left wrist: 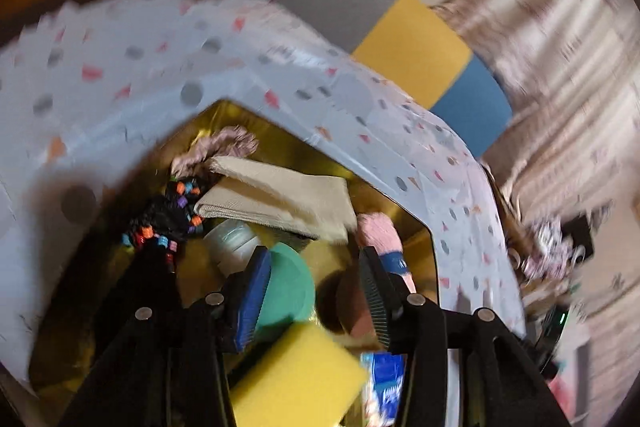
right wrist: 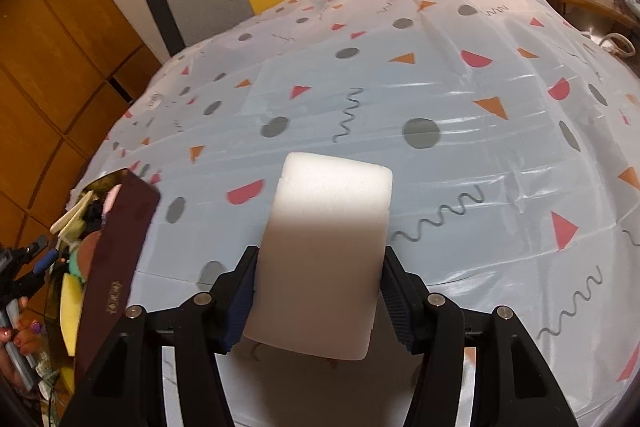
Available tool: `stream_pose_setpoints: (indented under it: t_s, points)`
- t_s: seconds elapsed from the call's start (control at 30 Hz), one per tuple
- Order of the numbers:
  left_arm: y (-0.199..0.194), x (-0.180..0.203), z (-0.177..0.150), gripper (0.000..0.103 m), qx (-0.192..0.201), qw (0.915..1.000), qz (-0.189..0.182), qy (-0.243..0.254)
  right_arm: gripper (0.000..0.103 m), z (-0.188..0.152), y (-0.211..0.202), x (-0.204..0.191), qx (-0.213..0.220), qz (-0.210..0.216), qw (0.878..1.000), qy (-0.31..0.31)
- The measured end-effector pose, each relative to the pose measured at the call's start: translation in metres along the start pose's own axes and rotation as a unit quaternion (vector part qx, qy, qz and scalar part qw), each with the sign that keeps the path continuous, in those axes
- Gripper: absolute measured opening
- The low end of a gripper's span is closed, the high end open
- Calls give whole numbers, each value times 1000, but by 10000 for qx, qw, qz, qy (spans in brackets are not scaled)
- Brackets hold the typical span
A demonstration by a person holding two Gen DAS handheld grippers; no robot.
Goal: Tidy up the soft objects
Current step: 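Carry the cream cloth over the tray and release it with the left tool, then lower the white sponge into the tray and open the right tool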
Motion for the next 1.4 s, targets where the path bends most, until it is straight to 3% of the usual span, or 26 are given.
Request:
stream_pose_setpoints:
  t_s: [0.27, 0.43, 0.73, 0.93, 1.1, 1.4]
  points:
    - [-31, 30, -15, 46, 250, 9959, -143, 852, 59, -26, -11, -44, 88, 441, 9980, -445]
    - [-36, 36, -30, 46, 205, 9916, 325, 1234, 59, -44, -25, -88, 41, 663, 9949, -756]
    - [-49, 37, -50, 46, 164, 9850, 817, 1511, 60, -62, -27, -191, -32, 1267, 9833, -1308]
    - [-64, 25, -45, 46, 293, 9857, 1075, 1263, 60, -69, -2, -251, -185, 1305, 9794, -1527]
    - [-73, 13, -44, 46, 376, 9807, 1509, 1183, 60, -70, 20, -291, -230, 1091, 9804, -1622]
    - [-74, 2, -50, 46, 287, 9715, 2025, 1195, 60, -73, 48, -319, -233, 753, 9807, -1787]
Point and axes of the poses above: each gripper's, at about its wrist camera, not at the fingertips, and y roughly the way its jaws point, x to its right, z to its top, the point moved 4 cm from there along y, roughly the way its jaws point, and after that the axes turned 5 degrees about y, right-handed, at the moved point
